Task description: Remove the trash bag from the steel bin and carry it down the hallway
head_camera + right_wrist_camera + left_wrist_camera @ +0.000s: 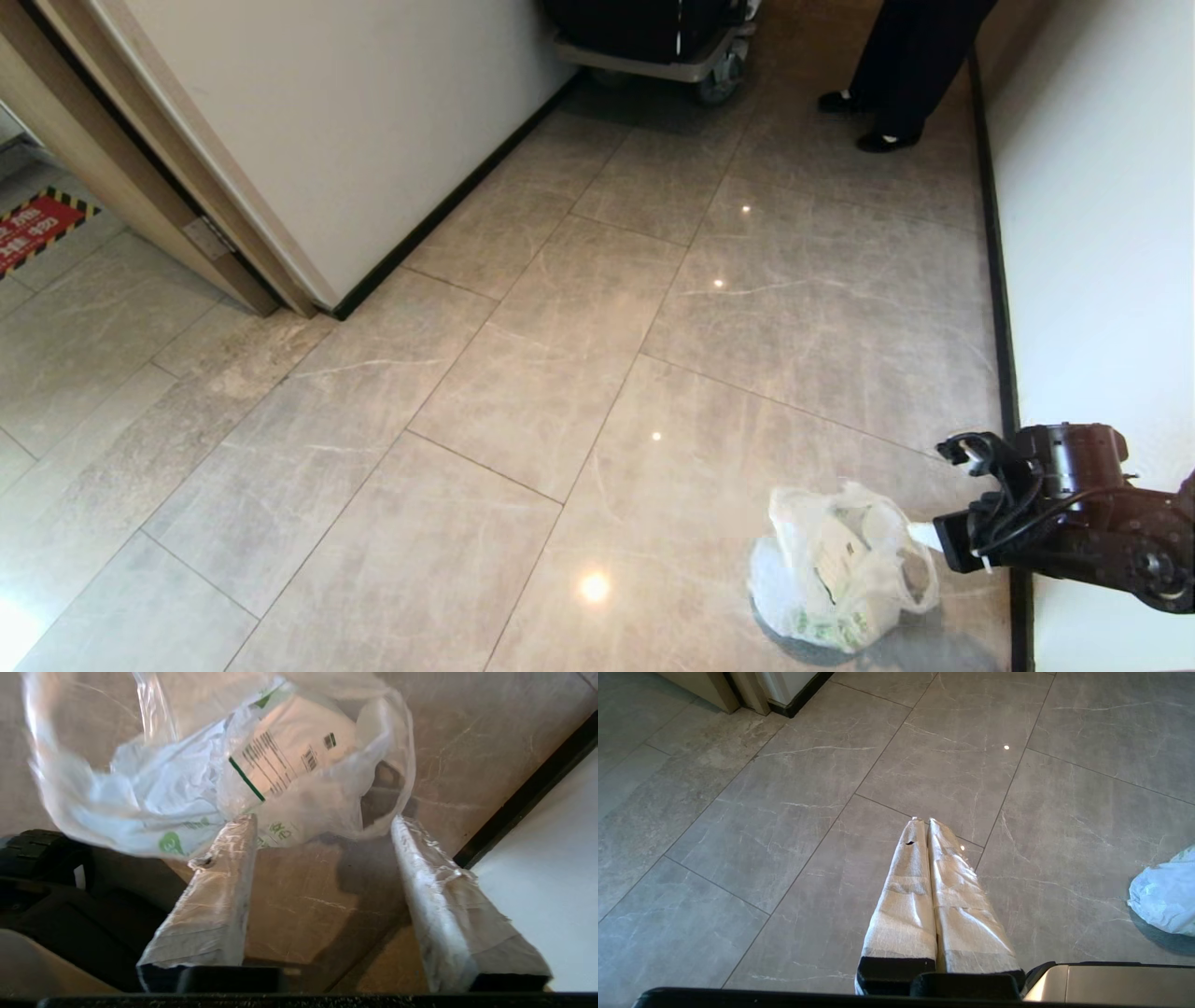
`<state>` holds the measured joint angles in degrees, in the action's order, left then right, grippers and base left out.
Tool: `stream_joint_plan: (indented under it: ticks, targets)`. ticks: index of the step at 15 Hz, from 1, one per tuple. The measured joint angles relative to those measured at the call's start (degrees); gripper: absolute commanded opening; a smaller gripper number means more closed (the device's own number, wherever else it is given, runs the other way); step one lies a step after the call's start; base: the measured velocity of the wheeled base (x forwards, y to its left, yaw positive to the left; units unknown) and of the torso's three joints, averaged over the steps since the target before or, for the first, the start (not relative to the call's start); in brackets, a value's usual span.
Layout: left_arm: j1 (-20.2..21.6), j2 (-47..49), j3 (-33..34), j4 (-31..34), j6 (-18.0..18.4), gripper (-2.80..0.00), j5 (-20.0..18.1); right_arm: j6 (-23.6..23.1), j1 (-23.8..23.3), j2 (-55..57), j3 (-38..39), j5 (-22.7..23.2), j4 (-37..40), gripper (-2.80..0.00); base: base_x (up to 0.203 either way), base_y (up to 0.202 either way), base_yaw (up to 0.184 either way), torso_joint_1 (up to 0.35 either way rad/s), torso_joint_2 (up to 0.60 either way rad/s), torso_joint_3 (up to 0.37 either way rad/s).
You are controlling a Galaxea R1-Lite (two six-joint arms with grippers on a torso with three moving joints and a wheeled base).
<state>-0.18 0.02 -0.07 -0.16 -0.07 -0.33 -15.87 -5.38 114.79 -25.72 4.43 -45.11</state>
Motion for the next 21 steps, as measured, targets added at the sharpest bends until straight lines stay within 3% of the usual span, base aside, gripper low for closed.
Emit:
stream_joint_plan:
  ticks: [4, 7, 8, 15, 21]
  targets:
    - [0.0, 0.0, 0.0, -0.1, 0.0, -2.8, 0.0, 0.8, -0.4, -14.6, 1.4, 0.1, 12.7, 0.0, 0.0, 0.0, 0.0, 0.0, 0.0, 0.0]
    - [0.0, 0.0, 0.0, 0.0, 0.0, -2.8, 0.0, 5.3, -0.9, -28.2, 3.9, 0.0, 22.5, 0.0, 0.0, 0.0, 0.0, 0.0, 0.0, 0.0]
    - [0.0, 0.0, 0.0, 0.0, 0.0, -2.8, 0.0, 6.8, -1.0, -33.2, 4.9, 0.0, 25.2, -2.8, 0.0, 0.0, 0.0, 0.0, 0.0, 0.0]
    - [0.0, 0.0, 0.0, 0.0, 0.0, -2.8, 0.0, 9.2, -0.7, -70.8, 12.4, -0.7, 47.7, -2.8, 0.0, 0.0, 0.0, 0.0, 0.0, 0.0]
    - [0.0, 0.0, 0.0, 0.0, 0.0, -2.8, 0.0, 13.8, 3.6, -97.6, 22.6, -4.5, 48.7, -2.8, 0.0, 0.0, 0.0, 0.0, 0.0, 0.0]
